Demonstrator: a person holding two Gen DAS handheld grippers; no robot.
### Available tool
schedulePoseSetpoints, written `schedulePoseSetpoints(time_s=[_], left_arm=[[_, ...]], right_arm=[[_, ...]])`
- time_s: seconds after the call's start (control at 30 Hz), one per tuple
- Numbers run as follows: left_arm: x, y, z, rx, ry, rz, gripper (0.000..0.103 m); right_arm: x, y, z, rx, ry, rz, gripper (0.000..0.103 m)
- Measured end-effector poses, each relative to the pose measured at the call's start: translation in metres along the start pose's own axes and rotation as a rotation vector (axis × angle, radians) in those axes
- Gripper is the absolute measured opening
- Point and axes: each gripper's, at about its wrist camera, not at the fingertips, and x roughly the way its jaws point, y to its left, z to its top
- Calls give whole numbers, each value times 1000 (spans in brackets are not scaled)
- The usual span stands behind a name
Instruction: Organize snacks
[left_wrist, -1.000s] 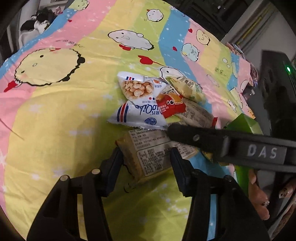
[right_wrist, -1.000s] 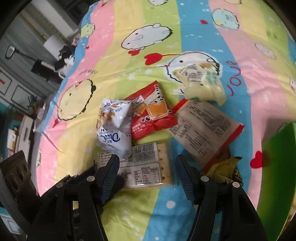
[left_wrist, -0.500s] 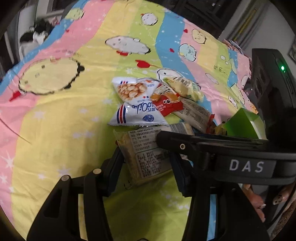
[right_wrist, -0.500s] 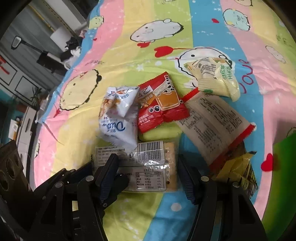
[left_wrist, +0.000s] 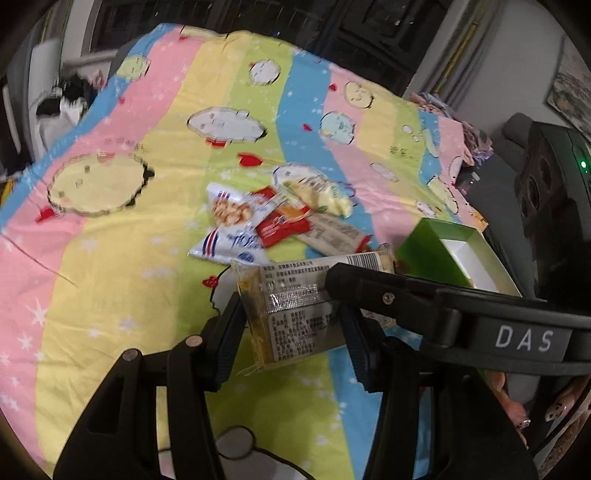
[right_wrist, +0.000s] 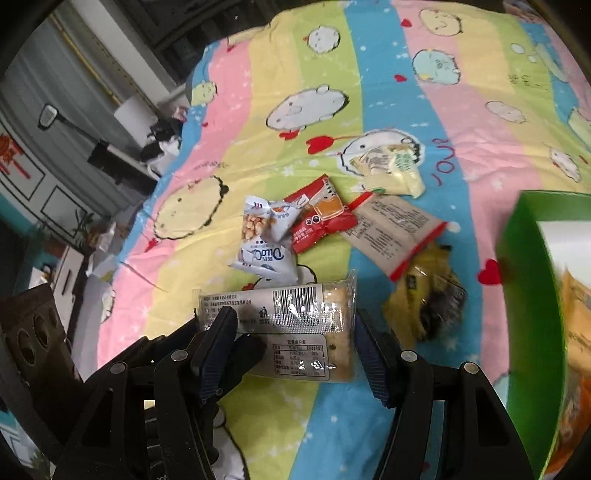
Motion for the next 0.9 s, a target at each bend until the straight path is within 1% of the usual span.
schedulePoseSetpoints(time_s=[0.17,0.3,0.43,0.67,0.77,0.9], left_arm=[[-27,-31,5,48,-68,-23,49],[-40,-51,11,73,-101,-29,49],[-44,-68,15,99,-115,-32,49],[-45,-101,21,140,-135,-41,49],[-43,-113,24,144,-136,-53,49],[-40,-133,28,176,-136,-61,48]], right_arm=[[-38,1,-3,0,-99,-12,66],[-66,-3,-3,-5,-164,-11,66],[-86,-11,-3,-3,-210,-21,66],[-111,-28,-4,22,-266,-26,66],[-122,-37,-4,33,-293,-35,66],[-135,-50,-4,53,-325,-50,66]])
